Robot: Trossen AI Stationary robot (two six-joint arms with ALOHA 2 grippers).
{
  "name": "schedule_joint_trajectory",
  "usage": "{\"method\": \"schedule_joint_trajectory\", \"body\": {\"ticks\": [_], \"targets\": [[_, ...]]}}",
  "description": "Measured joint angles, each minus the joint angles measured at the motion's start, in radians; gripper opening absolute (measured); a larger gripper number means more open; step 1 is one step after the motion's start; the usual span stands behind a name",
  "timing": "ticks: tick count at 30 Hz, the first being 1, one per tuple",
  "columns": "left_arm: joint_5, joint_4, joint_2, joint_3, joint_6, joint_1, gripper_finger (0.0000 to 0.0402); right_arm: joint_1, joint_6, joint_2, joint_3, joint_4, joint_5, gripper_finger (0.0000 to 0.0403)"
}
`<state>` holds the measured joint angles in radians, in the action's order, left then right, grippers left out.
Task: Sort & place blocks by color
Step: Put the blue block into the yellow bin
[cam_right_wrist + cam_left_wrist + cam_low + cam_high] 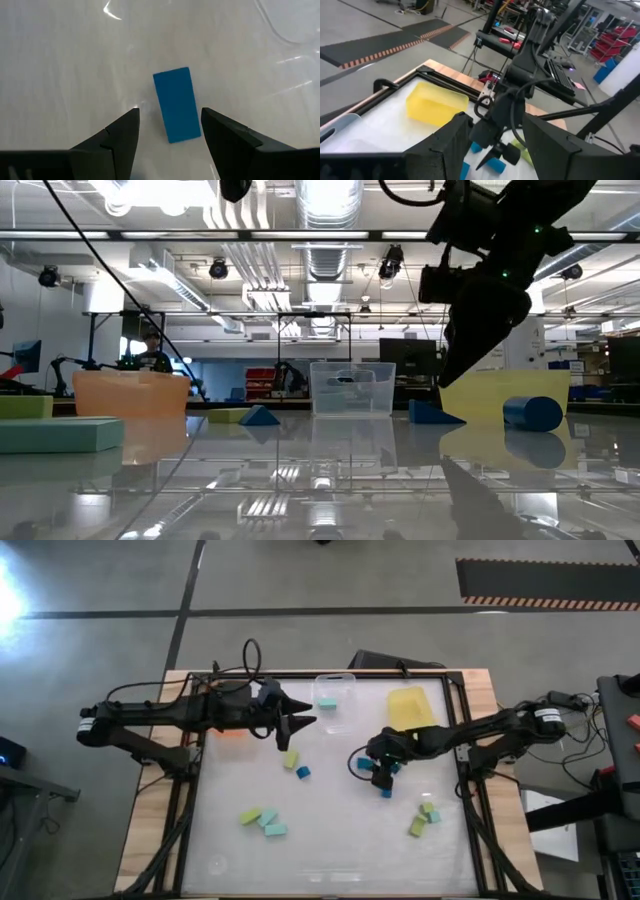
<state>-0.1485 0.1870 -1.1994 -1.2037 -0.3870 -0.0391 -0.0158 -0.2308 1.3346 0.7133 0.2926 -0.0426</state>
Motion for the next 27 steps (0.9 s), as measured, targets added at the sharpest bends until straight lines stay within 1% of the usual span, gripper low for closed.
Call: {"method": "schedule_joint_trajectory", "body": {"ticks": [8, 12, 19, 22, 27], "targets": [[-0.018, 0.003, 0.003, 0.0, 0.001, 0.0, 0.0173, -0.01, 0.057, 0.106, 0.075, -0.004, -0.001, 0.0203], [-0.018, 0.004, 0.003, 0.0, 0.001, 0.0, 0.0173, -0.016, 0.06, 0.159, 0.108, 0.014, -0.002, 0.0203], [-0.018, 0.003, 0.003, 0.0, 0.001, 0.0, 0.0173, -0.017, 0.058, 0.19, 0.12, 0.034, -0.001, 0.0201], [-0.028, 0.002, 0.003, 0.001, 0.001, 0.0, 0.0173, -0.021, 0.059, 0.198, 0.12, 0.031, -0.001, 0.0188], [-0.047, 0.002, 0.003, 0.001, 0.005, 0.0, 0.0173, -0.028, 0.071, 0.221, 0.12, 0.024, 0.003, 0.0143]]}}
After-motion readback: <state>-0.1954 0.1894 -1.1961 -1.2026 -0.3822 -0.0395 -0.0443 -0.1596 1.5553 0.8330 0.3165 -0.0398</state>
